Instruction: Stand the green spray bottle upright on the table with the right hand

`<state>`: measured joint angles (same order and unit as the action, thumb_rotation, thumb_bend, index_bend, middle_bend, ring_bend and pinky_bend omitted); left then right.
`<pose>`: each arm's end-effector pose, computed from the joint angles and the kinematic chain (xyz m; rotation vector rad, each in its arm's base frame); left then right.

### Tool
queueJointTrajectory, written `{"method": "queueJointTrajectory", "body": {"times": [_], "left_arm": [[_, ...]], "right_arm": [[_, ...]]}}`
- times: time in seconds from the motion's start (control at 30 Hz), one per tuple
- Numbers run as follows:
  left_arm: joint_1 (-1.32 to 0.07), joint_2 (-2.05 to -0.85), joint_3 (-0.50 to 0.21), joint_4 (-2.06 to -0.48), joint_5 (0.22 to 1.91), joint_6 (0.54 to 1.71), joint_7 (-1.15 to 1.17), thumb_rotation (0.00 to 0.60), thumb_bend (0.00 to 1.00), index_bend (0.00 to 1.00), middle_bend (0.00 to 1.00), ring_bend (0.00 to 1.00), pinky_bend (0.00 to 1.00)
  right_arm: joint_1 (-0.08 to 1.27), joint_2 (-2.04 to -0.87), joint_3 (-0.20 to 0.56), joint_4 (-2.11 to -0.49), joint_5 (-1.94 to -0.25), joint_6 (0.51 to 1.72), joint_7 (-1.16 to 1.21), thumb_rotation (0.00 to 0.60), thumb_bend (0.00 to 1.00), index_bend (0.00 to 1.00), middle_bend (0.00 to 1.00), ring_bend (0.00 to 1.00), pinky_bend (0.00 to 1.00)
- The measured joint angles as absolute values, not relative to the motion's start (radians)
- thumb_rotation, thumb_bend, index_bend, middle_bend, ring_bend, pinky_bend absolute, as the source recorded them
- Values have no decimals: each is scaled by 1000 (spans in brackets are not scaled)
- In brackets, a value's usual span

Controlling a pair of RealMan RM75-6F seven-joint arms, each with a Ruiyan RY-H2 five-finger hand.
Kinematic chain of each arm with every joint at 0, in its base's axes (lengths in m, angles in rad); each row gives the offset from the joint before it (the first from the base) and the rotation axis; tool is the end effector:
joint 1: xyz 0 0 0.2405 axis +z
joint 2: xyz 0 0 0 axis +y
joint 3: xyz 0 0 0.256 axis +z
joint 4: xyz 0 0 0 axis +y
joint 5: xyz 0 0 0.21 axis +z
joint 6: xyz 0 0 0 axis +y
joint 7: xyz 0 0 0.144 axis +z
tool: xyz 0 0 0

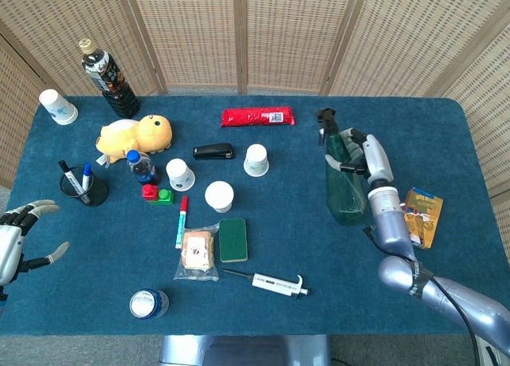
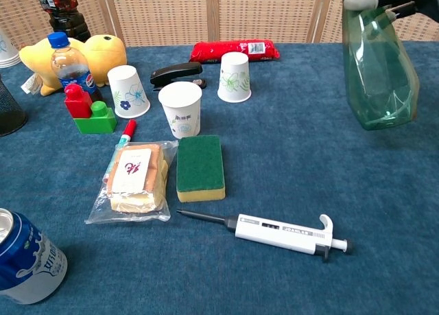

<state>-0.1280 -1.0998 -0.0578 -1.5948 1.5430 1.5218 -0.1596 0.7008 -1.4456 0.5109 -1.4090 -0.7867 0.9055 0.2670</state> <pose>-0.2991 0.1959 0.1704 -1.3800 -0.9211 -1.0852 -0.1762 -0.4207 0.0831 1.0042 -1.6120 1.4307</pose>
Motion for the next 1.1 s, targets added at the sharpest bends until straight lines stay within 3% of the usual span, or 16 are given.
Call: {"method": "queueJointTrajectory", "body": {"times": [0.3, 0.57, 1.1], "left_arm": [[-101, -1057, -54, -1665, 1554, 1563, -94, 490, 278, 293, 296, 292, 257], [-98, -1032, -58, -1695, 1561, 1573, -87, 491, 278, 287, 294, 288, 256], [-94, -1010, -56, -1724, 1578, 1578, -85, 487, 278, 282, 287, 284, 246]], "right_arm": [[648, -1510, 527, -1332, -947, 976, 471, 600, 334, 656, 565, 510, 606], [641, -1651, 532, -1149, -1074, 1135, 640, 600, 295, 653, 565, 510, 606], [659, -1866, 552, -833, -1139, 1361, 731, 600, 286, 653, 565, 505, 602]]}}
